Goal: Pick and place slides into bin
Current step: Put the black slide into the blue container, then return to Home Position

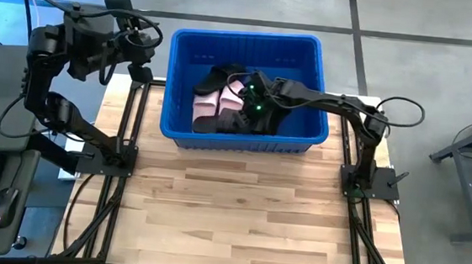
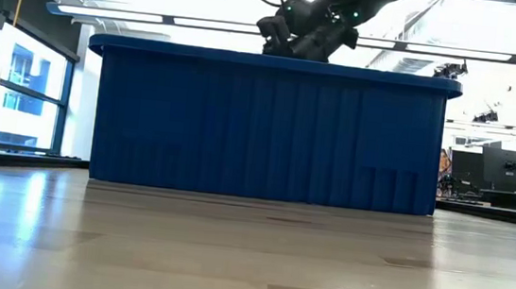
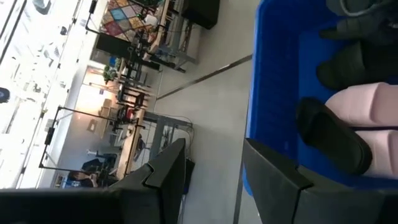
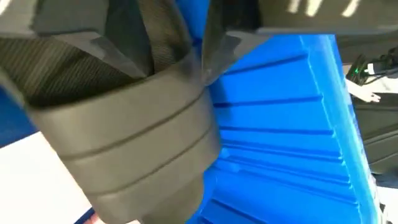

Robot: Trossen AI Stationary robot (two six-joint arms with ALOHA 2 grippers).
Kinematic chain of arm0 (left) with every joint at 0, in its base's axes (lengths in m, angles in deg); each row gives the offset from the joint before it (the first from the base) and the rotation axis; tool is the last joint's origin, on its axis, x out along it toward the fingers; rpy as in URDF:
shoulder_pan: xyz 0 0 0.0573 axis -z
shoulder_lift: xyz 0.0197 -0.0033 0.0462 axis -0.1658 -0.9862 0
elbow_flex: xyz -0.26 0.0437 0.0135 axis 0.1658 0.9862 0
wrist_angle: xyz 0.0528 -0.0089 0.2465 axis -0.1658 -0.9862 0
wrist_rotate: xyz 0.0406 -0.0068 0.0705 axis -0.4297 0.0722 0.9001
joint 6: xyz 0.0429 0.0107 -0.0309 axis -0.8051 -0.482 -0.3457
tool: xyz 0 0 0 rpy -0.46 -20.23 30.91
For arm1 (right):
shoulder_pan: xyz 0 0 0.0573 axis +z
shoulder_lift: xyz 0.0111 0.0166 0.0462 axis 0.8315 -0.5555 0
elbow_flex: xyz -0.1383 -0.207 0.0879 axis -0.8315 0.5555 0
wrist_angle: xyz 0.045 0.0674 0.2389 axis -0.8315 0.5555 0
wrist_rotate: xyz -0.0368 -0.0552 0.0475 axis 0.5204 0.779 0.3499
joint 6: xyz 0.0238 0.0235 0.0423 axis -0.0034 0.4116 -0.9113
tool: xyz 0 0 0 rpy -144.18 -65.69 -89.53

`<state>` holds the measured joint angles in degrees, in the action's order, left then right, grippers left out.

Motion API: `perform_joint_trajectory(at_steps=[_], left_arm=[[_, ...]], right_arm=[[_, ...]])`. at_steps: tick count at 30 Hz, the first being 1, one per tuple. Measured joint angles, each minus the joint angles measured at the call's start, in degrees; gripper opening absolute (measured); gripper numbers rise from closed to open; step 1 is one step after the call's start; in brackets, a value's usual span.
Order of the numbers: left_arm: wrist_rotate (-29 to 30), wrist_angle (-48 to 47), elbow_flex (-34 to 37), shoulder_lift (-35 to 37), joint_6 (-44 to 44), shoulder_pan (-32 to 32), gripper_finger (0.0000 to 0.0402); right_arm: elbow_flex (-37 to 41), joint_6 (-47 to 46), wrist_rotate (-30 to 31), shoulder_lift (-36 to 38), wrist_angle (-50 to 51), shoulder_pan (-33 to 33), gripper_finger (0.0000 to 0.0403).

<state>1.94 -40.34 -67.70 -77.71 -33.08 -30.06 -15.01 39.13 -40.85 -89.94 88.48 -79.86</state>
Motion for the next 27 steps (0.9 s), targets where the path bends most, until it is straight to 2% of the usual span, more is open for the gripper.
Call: perform_joint_trajectory(at_steps=[7,11,14,17,20,24,27], left_arm=[[-0.26,-0.7,0.0,0.18,1.57,0.0,0.015],[-0.5,-2.26,0.02,1.14,3.48,0.0,0.015],[-2.09,-3.77,0.02,2.8,8.26,-0.02,0.015],[-7.1,-6.37,0.02,5.47,12.12,-0.02,0.015],[-13.79,-10.41,0.0,8.95,16.63,-0.02,0.015],[-21.32,-11.59,0.82,14.3,20.17,-0.04,0.015],[-26.43,-11.56,0.85,17.87,25.23,-0.04,0.015]], right_arm=[[-1.79,-8.57,-3.14,3.16,6.36,-0.43,0.0145],[-6.55,-6.11,-3.71,6.66,14.08,-0.45,0.0144],[-12.21,-2.51,-0.03,9.73,19.25,0.37,0.0146],[-19.25,2.75,3.34,12.8,25.0,1.72,0.0146],[-26.89,7.31,4.25,15.67,31.32,2.86,0.0145],[-35.74,8.35,5.58,19.47,39.63,4.22,0.0146],[-39.77,10.65,11.0,22.96,42.77,6.21,0.0147]])
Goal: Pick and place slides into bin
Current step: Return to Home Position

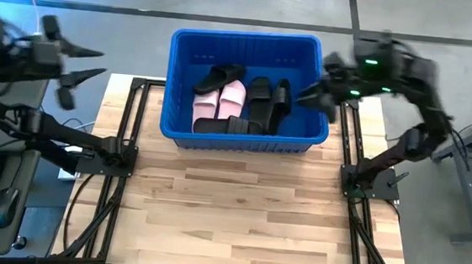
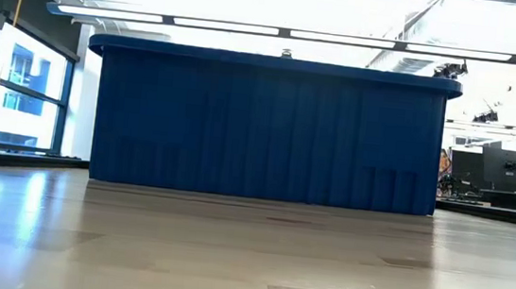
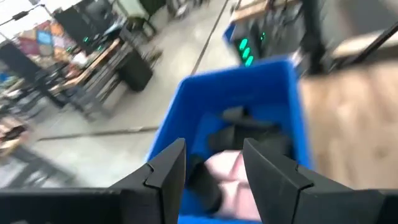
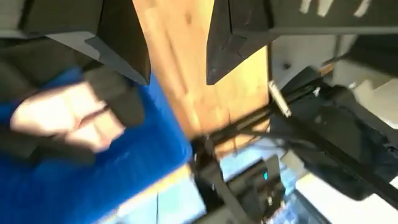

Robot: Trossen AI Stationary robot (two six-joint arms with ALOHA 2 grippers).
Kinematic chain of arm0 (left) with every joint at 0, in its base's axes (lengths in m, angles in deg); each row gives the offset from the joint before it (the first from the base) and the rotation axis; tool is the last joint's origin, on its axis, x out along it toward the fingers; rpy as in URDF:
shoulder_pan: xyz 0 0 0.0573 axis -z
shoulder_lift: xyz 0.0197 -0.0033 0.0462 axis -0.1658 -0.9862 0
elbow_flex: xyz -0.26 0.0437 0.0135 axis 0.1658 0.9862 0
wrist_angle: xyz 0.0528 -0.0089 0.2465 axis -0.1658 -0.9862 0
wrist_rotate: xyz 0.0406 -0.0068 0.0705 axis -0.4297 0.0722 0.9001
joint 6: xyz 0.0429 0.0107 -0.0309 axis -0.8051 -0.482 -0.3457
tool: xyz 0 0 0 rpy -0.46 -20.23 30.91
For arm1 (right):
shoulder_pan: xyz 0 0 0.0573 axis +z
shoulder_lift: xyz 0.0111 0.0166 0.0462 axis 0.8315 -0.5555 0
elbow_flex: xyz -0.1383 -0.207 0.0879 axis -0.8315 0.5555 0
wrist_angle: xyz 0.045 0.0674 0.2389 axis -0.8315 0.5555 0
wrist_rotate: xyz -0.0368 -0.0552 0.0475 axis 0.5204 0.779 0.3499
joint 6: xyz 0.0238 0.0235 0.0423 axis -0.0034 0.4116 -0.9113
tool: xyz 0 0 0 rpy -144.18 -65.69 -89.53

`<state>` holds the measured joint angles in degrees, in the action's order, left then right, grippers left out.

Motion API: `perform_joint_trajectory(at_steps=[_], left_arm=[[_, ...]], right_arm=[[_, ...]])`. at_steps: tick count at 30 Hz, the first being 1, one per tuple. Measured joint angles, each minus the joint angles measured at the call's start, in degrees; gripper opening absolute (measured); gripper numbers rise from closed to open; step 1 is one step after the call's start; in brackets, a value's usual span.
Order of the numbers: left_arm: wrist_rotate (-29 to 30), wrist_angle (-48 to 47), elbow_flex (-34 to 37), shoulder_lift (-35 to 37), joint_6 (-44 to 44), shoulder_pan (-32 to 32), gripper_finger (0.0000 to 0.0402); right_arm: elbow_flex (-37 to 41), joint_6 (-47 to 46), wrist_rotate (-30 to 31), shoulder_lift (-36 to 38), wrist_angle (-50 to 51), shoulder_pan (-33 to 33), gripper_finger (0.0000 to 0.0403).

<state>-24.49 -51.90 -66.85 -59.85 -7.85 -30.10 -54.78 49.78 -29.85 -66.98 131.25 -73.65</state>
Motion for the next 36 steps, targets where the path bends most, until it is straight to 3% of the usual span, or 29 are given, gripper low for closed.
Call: perform_joint_trajectory(at_steps=[4,7,12,17,22,26,30,36], left_arm=[[-2.84,0.03,0.9,4.22,3.15,-0.07,0.015],[-2.49,0.23,5.2,6.91,5.09,-0.07,0.015],[-1.78,9.09,23.51,12.5,8.64,-0.07,0.015],[-9.64,31.35,48.8,21.05,9.14,-0.04,0.015],[-13.3,48.22,69.4,31.02,11.8,-0.04,0.015],[-11.72,56.5,81.57,39.57,12.86,-0.02,0.015],[-11.3,67.08,92.13,46.7,13.18,-0.04,0.015],[-9.24,77.25,101.84,53.38,11.23,-0.04,0.015]], right_arm=[[-0.46,4.16,7.76,6.01,0.44,2.18,0.0147],[4.74,6.25,12.39,10.81,-1.19,3.6,0.0145],[27.2,7.4,9.8,20.5,-15.62,3.7,0.0147],[52.63,3.12,3.54,32.17,-37.48,3.66,0.0145],[72.06,-6.15,3.27,45.3,-50.33,3.66,0.0147],[84.42,-6.61,2.59,56.19,-60.15,4.42,0.0146],[96.51,-9.35,6.56,64.65,-68.6,4.82,0.0145],[110.11,-9.38,6.36,72.72,-81.55,4.82,0.0146]])
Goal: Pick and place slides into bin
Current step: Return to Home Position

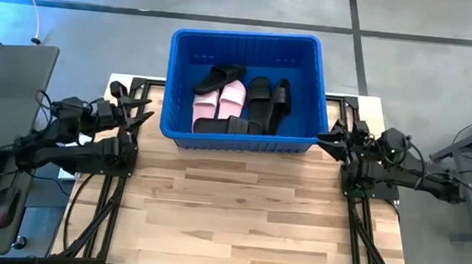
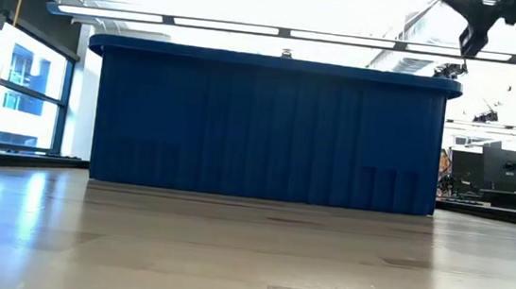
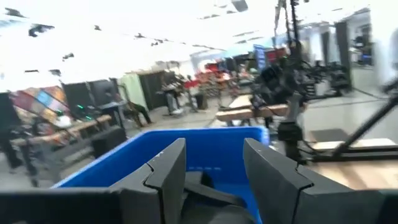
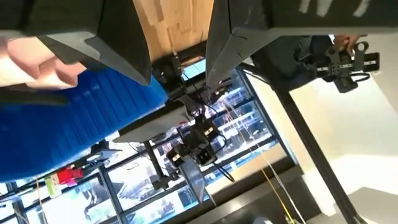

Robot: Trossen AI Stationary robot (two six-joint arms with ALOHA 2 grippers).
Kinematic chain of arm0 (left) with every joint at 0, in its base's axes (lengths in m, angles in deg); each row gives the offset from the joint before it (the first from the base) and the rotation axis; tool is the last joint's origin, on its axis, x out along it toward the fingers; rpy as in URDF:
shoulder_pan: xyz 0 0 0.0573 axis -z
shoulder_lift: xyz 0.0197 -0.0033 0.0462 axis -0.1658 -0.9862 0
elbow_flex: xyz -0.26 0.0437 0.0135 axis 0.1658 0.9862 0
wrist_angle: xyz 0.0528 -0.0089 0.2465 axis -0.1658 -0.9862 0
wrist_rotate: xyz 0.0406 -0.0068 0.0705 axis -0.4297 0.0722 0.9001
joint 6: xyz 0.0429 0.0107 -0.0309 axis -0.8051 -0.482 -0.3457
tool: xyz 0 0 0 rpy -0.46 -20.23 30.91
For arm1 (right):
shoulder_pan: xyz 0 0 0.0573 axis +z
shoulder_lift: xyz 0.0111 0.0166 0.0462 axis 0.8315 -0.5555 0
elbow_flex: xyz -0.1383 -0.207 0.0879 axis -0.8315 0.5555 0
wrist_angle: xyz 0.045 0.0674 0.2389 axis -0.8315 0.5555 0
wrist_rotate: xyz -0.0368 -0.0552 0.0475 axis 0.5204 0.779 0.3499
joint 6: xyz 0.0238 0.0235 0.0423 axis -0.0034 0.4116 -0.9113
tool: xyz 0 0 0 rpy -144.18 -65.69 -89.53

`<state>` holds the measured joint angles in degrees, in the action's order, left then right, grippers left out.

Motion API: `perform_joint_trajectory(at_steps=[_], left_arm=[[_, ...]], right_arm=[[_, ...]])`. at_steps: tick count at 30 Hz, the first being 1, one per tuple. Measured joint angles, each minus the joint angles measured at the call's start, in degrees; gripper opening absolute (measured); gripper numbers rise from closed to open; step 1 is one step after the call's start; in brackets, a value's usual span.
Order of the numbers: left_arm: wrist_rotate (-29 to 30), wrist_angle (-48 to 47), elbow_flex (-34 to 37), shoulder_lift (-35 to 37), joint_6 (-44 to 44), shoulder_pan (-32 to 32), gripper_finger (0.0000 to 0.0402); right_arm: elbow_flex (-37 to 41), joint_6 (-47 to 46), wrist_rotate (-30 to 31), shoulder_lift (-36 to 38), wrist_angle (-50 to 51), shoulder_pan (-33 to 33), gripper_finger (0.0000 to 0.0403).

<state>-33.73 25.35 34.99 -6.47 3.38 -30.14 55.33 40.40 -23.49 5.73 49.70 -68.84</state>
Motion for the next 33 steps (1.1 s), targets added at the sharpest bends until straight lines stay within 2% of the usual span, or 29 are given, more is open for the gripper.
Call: perform_joint_trajectory(at_steps=[4,8,17,23,28,33], left_arm=[[2.77,1.94,3.9,2.53,-0.37,0.0,0.015],[2.9,6.19,7.76,5.27,0.4,0.0,0.015],[1.86,10.1,13.59,7.83,2.67,0.0,0.015],[4.87,11.52,16.55,7.85,4.61,0.0,0.015],[1.38,18.83,20.12,7.83,5.33,0.0,0.015],[-1.56,22.09,23.38,7.79,5.39,0.02,0.015]], right_arm=[[4.21,-0.36,1.92,3.2,-1.75,0.02,0.0145],[9.11,-1.38,5.22,5.38,-5.08,-0.01,0.0147],[17.05,-3.36,4.76,8.37,-17.31,0.0,0.0147],[18.45,-1.84,6.11,8.37,-19.82,0.0,0.0145],[18.61,-1.82,6.01,8.37,-20.44,0.0,0.0147],[18.99,-1.53,0.84,8.15,-23.54,0.02,0.0145]])
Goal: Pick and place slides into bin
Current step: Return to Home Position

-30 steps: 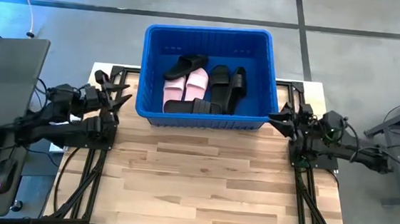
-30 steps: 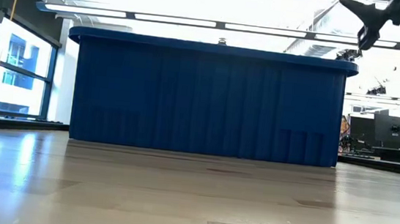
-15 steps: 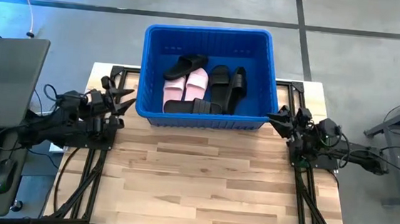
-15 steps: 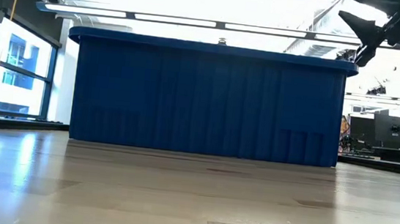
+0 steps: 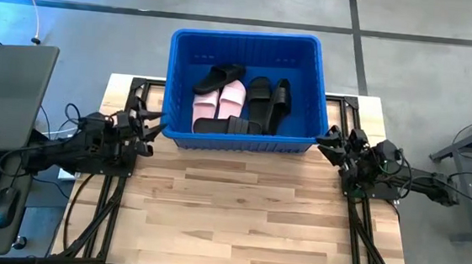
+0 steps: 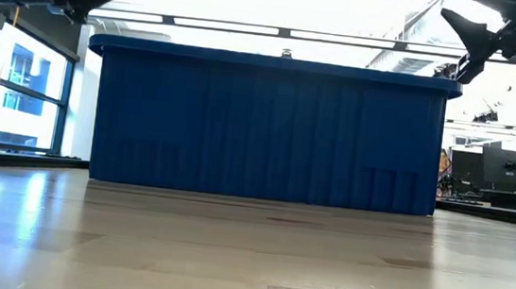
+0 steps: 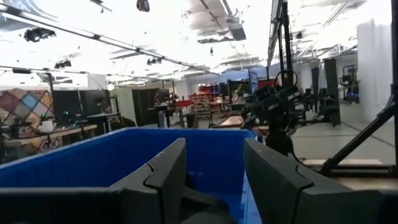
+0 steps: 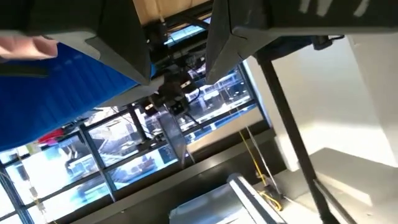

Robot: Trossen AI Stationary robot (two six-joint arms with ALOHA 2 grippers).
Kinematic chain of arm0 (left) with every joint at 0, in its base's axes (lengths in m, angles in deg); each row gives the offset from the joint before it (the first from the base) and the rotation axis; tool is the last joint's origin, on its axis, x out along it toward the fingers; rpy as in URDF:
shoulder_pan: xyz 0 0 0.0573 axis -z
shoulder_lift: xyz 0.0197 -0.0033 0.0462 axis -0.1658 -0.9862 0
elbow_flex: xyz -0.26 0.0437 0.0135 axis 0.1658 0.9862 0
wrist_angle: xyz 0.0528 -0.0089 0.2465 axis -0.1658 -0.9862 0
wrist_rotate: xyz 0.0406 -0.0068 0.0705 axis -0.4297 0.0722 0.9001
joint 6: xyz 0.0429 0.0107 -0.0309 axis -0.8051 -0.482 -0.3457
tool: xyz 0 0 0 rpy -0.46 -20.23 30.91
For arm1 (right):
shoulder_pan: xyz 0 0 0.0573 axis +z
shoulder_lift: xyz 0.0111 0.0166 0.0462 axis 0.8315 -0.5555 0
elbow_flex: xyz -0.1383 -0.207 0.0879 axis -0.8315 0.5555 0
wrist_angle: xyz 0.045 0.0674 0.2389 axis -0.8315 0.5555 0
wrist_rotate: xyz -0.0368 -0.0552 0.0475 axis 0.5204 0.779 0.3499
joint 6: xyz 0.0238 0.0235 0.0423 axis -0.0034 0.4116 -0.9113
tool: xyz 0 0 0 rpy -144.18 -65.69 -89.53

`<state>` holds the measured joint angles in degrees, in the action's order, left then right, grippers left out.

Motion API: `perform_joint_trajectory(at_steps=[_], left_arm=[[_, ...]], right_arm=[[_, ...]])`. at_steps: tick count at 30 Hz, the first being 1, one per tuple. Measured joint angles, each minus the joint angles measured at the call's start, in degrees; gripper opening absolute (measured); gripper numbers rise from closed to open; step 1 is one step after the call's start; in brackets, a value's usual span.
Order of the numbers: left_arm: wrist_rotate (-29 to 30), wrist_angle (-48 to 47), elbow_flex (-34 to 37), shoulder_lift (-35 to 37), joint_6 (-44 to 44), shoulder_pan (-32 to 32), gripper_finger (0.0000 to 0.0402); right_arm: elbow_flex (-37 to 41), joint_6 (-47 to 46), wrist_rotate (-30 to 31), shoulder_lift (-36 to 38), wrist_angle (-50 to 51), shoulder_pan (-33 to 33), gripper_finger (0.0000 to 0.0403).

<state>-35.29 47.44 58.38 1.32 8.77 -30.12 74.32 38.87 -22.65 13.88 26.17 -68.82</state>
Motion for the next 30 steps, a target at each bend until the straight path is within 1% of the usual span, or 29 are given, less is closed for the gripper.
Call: perform_joint_trajectory(at_steps=[2,6,8,12,14,16,19,24,30], left_arm=[[0.59,0.1,0.81,0.0,0.02,0.0,0.015],[1.28,1.04,2.17,0.0,0.44,0.02,0.015],[1.25,1.76,2.82,0.0,1.29,0.06,0.015],[2.13,2.02,3.33,0.0,1.5,2.19,0.015],[4.49,2.67,3.56,0.0,0.28,3.77,0.015],[7.05,2.66,3.78,-0.03,-0.48,5.7,0.015],[10.01,2.77,3.93,-0.52,-0.54,8.09,0.015],[13.52,2.96,4.08,-2.83,-1.68,13.0,0.015],[21.55,4.35,3.99,-7.68,-3.09,18.26,0.015]], right_arm=[[-0.14,-0.35,0.4,0.05,1.55,-0.03,0.0145],[-0.57,-2.26,3.33,0.05,4.34,0.05,0.0147],[-0.4,-1.5,3.15,0.03,2.98,0.77,0.0146],[0.11,2.01,0.09,-0.3,-1.73,3.92,0.0147],[-0.07,3.2,1.51,-0.09,-1.57,5.56,0.0145],[-0.09,3.47,5.66,-0.38,1.89,7.07,0.0145],[-0.25,3.57,8.54,-1.42,1.62,9.39,0.0146],[-0.07,8.79,8.76,-3.34,-0.13,14.34,0.0145],[-0.11,14.61,9.61,-6.34,-0.91,20.0,0.0145]])
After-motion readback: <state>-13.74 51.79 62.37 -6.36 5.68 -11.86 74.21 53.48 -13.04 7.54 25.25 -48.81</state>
